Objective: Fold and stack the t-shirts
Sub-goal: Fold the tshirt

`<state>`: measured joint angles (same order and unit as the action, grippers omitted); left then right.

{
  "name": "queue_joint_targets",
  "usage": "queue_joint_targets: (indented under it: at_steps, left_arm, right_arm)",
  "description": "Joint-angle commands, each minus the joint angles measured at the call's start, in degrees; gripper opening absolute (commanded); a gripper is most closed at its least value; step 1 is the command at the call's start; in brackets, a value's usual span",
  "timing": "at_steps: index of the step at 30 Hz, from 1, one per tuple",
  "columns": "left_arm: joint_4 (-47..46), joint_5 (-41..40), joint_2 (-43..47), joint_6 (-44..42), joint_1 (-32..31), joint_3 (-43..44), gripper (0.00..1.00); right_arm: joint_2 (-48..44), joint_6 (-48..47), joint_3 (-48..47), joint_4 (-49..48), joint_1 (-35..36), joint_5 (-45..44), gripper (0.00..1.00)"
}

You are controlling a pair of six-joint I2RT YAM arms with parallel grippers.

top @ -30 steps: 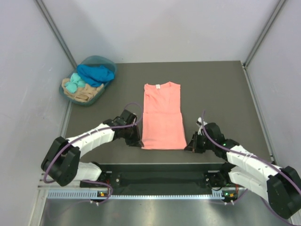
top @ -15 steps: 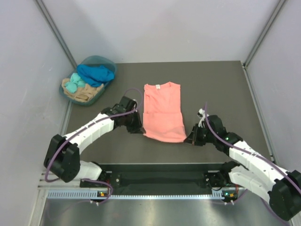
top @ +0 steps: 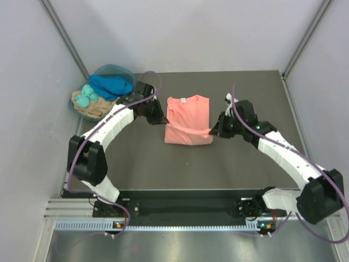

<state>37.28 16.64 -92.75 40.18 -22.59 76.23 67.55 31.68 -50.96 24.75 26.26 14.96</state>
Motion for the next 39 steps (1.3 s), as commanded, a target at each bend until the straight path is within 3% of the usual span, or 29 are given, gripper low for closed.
queue_joint_targets:
  at_steps: [1,9,15,23,27,31,35,39]
  left_arm:
    - [-1.15,2.77,-3.31,-2.04,2.98,6.73,0.0]
    - [-10.09,12.26,-13.06,-0.81,7.82,18.24,0.0]
    - [-20.3,18.15,-20.44,3.48,10.64,21.68,0.0]
    - [-44.45,25.19,-34.57,13.86,13.27,23.17,0.0]
    - [-45.71,26.24,-43.99,15.27,13.54,32.73,0.0]
    - [-47.21,25.72,-49.1,16.42,14.15,37.06,0.0]
    - [-47.12,24.84,-48.76,16.33,15.12,38.47,0.0]
    - [-43.7,23.27,-46.91,14.49,15.21,39.0,0.0]
  right_arm:
    - [4.68,-3.47,-8.95,0.56,-1.91,-0.64,0.0]
    - [17.51,-6.8,-23.98,0.47,-6.83,2.87,0.0]
    - [25.85,-8.39,-32.17,-0.76,-9.82,5.25,0.0]
    - [38.52,-7.16,-39.03,-8.84,-12.55,11.23,0.01]
    - [47.47,-4.88,-43.07,-14.28,-14.83,14.82,0.07]
    - [57.59,-5.57,-52.99,-12.29,-15.98,18.26,0.11]
    - [62.79,-8.04,-58.72,-11.66,-16.59,20.02,0.04]
    - [60.87,-6.11,-54.97,-15.86,-17.12,21.07,0.0]
